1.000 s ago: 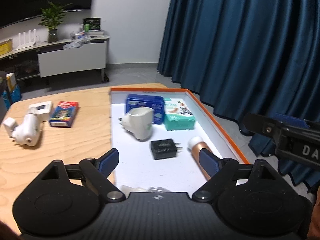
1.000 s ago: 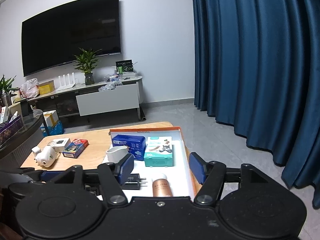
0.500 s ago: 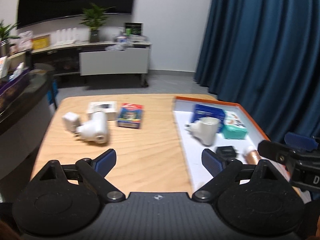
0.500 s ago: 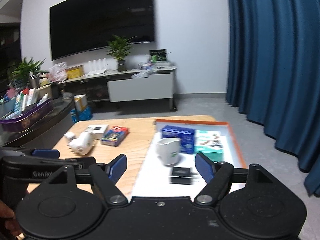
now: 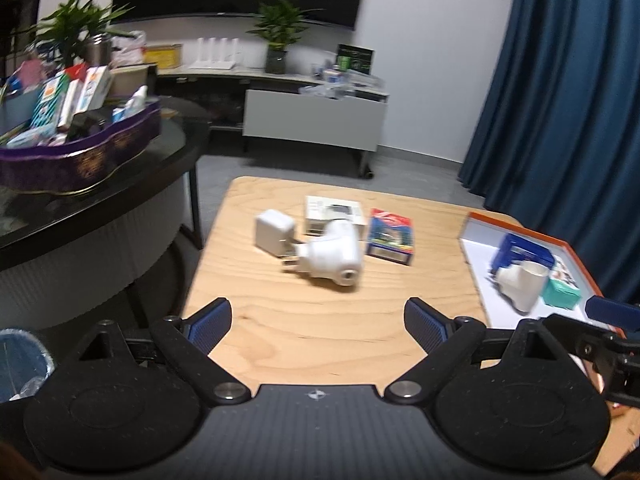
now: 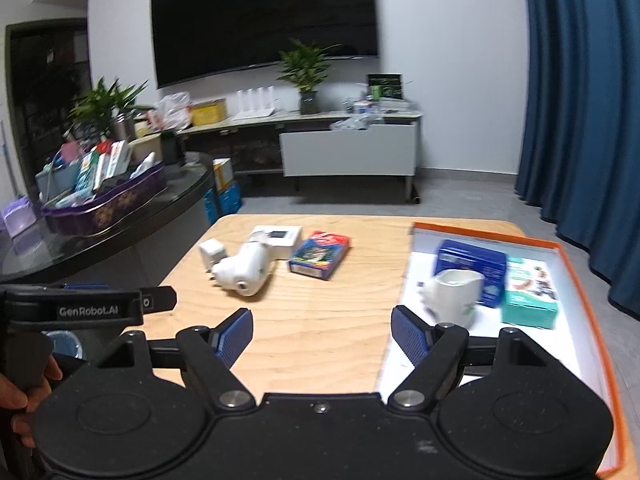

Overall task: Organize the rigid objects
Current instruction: 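Move both tools to the white plug-in device on the table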

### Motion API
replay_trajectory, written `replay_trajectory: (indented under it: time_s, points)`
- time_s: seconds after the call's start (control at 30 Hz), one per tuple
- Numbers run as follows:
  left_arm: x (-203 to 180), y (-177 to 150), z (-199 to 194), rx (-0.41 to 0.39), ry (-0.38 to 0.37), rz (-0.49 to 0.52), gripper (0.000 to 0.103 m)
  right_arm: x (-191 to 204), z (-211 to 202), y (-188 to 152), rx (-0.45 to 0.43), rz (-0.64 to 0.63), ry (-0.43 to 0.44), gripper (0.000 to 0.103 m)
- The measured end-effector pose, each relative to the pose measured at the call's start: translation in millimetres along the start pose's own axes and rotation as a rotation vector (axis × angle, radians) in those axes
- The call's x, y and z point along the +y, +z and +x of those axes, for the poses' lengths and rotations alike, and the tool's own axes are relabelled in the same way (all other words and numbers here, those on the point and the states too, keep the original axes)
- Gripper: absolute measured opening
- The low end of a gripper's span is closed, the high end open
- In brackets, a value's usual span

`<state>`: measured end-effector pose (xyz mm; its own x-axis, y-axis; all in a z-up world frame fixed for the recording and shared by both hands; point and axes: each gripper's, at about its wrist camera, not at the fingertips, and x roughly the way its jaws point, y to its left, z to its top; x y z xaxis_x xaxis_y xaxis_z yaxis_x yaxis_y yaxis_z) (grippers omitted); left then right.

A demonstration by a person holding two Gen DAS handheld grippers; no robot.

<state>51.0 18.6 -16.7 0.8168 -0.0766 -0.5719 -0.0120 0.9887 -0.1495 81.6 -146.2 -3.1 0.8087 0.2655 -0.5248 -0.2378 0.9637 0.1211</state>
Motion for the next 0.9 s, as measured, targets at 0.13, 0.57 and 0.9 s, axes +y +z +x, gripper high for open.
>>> replay_trajectory:
  time_s: [0.13, 0.57, 0.9]
  points:
    - [14, 2, 7, 0.004, 0.021, -0.026, 0.096, 14, 21, 4, 0.026, -0.017, 0.033, 0.090]
    - [67, 16, 27, 0.003, 0.084, -0.135, 0.097, 51, 135, 30, 0.107, 0.025, 0.151, 0.097]
    - [84, 21, 45, -0.003, 0.102, -0.149, 0.098, 80, 212, 40, 0.199, 0.001, 0.132, 0.101]
